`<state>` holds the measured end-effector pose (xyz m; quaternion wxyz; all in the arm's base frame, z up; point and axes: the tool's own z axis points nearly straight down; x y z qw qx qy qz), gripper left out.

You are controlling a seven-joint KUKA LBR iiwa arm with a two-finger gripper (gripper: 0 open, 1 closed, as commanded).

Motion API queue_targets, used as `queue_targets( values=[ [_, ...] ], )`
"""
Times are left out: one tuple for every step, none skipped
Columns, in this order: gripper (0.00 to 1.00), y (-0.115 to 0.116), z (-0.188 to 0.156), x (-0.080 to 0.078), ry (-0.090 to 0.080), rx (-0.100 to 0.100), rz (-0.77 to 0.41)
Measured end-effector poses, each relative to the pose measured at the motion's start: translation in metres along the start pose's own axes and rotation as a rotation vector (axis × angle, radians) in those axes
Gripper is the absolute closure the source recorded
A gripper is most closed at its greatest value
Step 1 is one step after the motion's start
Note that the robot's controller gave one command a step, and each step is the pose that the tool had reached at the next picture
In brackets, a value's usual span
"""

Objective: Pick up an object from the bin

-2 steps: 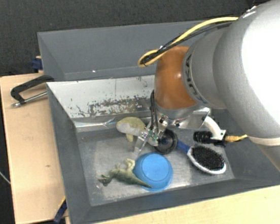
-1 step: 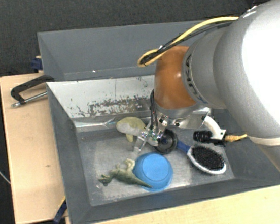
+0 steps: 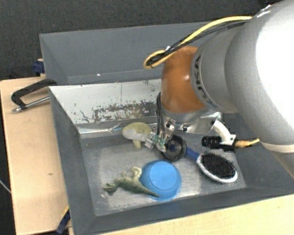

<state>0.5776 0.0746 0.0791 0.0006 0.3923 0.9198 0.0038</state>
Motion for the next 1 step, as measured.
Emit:
queue_targets(
  values=[
    [1.00,0.0027,-0.0536,-0.0007,-0.008,-0.001,-0.002]
  ],
)
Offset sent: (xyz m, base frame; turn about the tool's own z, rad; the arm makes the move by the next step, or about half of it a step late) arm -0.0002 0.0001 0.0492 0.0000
